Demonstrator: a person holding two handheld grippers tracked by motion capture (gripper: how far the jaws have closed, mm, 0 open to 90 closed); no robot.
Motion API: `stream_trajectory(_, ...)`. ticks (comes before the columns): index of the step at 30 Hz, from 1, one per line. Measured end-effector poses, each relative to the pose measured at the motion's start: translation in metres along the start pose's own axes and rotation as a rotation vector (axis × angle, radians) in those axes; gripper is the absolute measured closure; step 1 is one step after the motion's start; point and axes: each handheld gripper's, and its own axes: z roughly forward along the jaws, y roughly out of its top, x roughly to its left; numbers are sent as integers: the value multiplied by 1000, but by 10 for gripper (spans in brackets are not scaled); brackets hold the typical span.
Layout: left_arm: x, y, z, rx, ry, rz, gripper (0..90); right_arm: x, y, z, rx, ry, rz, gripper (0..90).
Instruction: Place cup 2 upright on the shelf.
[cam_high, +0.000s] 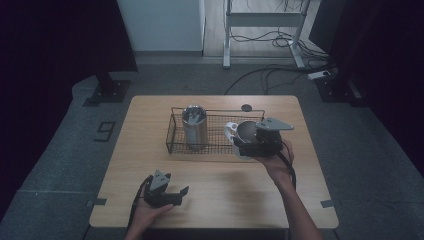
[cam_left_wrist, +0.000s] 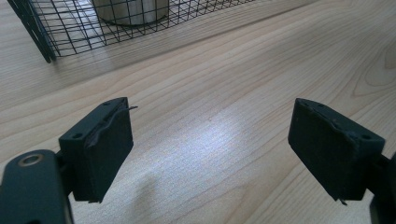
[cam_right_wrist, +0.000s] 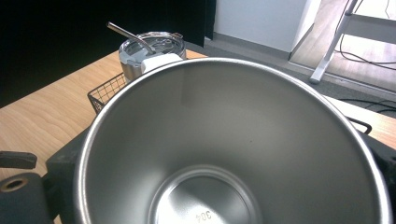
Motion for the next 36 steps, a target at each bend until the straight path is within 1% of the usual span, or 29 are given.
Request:
stream_trajectory(5,0,0,0,3,3,2,140,-2,4,3,2,4,-5,59)
stream_trajectory(9,0,0,0,2,3,0,140,-3,8,7,3,0,-13,58)
stream_trajectory(20,1,-1,0,2,9,-2,140,-10,13,17,7,-11,-19,58)
stream_trajectory(27,1,-1,1,5,7,0,140,-17,16,22,8,-25,-6,59)
stream_trajectory(31,1,-1,0,3,6,-3,140,-21,18,26,15,-32,-6,58)
stream_trajectory(36,3,-1,-1,-2,6,-8,140,-27,20,32,22,-32,5,59)
